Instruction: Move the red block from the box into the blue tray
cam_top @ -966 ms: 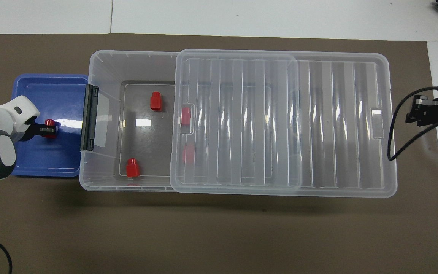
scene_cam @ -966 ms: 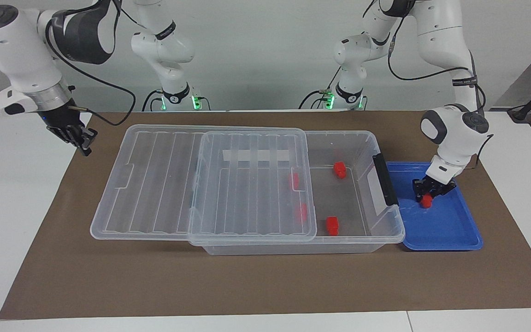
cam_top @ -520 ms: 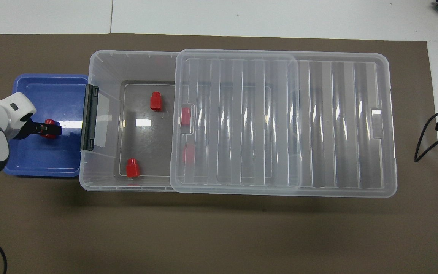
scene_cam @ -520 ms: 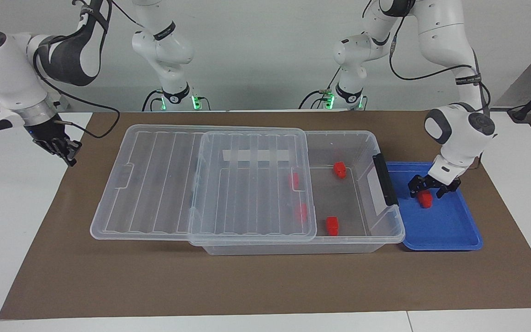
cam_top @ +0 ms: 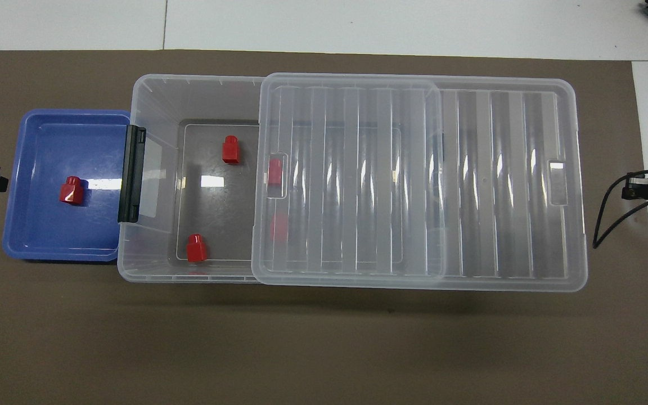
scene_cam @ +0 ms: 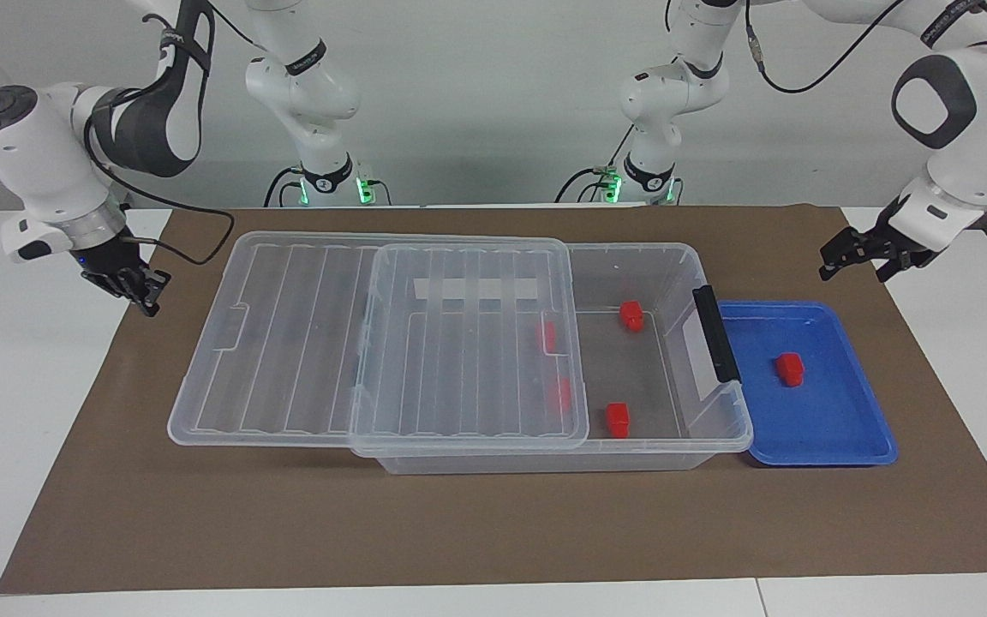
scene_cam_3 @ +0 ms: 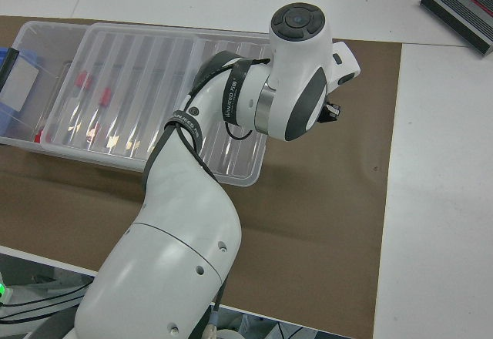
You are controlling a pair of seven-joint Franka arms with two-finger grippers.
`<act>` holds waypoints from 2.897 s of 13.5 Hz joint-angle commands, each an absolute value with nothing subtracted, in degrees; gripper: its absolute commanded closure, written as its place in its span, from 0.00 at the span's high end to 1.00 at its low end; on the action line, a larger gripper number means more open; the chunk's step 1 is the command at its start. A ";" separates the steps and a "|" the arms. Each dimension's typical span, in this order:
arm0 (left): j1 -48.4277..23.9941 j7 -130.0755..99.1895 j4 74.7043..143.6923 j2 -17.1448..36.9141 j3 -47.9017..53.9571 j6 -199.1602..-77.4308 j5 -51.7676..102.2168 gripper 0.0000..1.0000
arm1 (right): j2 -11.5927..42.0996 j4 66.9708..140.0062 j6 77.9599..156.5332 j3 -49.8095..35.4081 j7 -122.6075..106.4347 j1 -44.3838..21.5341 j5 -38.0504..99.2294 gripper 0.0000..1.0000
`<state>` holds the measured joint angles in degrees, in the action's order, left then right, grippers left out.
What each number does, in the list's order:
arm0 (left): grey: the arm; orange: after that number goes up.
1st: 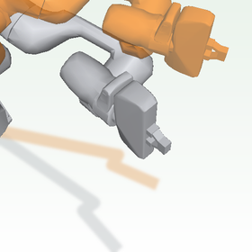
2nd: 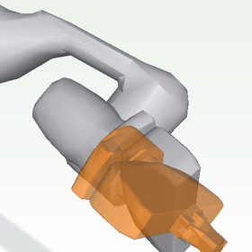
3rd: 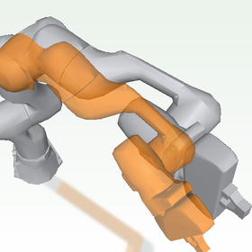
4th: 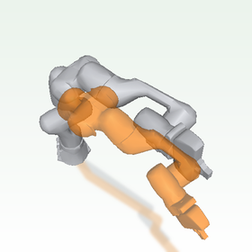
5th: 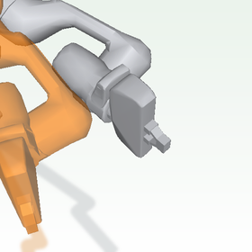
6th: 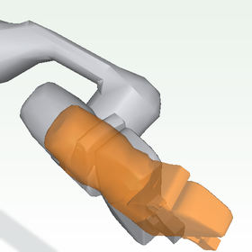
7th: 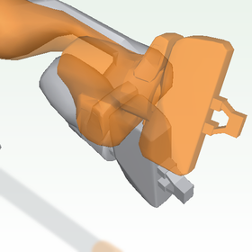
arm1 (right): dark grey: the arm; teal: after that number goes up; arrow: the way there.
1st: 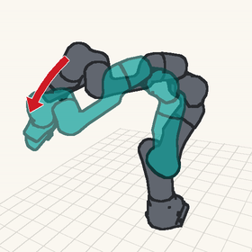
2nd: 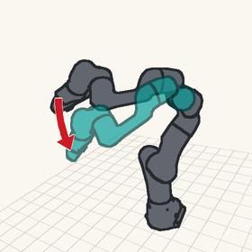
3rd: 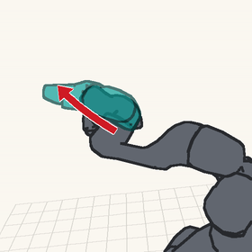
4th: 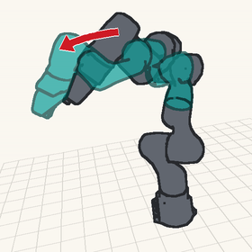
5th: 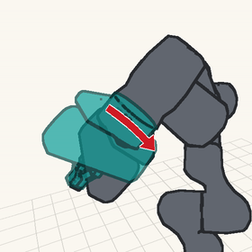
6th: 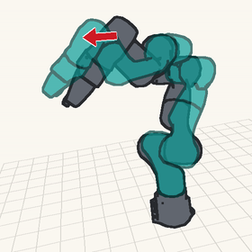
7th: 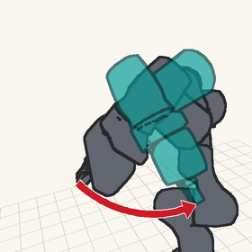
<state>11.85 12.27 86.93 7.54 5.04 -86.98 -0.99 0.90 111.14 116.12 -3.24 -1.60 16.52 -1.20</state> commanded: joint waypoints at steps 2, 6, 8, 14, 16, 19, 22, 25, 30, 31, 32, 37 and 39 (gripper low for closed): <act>4.85 5.21 76.83 8.27 4.66 -72.63 -4.66 1.00 | 0.44 112.41 117.69 -3.60 -2.81 13.90 -0.79 0.00; 5.09 2.20 87.76 -0.86 4.92 -75.06 -4.57 1.00 | 0.00 113.46 117.42 -3.60 -1.59 10.99 -0.44 0.00; 4.49 2.11 89.21 -1.58 4.13 -75.23 -4.48 1.00 | -0.09 113.73 117.07 -3.60 -0.53 9.50 -0.44 0.00; -4.39 2.20 97.02 -4.83 -3.08 -84.45 -4.57 1.00 | -0.26 113.90 116.72 -3.60 3.24 0.55 -0.35 0.00; -5.79 2.11 96.60 -4.40 -3.16 -84.38 -4.48 1.00 | -0.44 113.91 116.72 -3.60 4.65 -2.27 -0.35 0.00; -5.63 2.11 96.42 -4.30 -2.90 -85.08 -4.57 1.00 | -0.61 114.43 116.89 -3.69 4.75 -5.18 -0.35 0.00; -5.36 2.46 96.42 -4.57 -3.16 -84.81 -4.57 1.00 | -0.79 114.43 117.51 -3.60 4.75 -7.99 2.36 0.00; -5.45 2.37 96.59 -4.75 -3.16 -84.81 -4.57 1.00 | -0.79 114.69 117.60 -3.69 4.66 -9.92 2.90 0.00; -5.19 2.37 96.50 -4.75 -3.16 -84.81 -4.57 1.00 | -0.79 114.70 117.86 -3.60 4.66 -10.81 2.90 0.00; -5.10 2.37 96.50 -4.75 -3.16 -84.90 -4.57 1.00 | -0.70 114.52 117.77 -3.60 4.57 -10.72 2.90 0.00; -5.01 2.37 96.50 -4.75 -3.16 -84.90 -4.57 1.00 | -0.62 114.00 117.60 -3.52 4.66 -10.46 2.90 0.00; -3.70 2.63 96.50 -4.75 -2.73 -84.64 -4.48 1.00 | -3.16 113.29 114.44 -2.90 4.75 -5.90 2.90 0.00; -2.81 2.72 96.50 -4.75 -2.20 -84.64 -4.22 1.00 | -4.21 113.29 114.00 -2.81 5.01 -3.18 2.90 0.00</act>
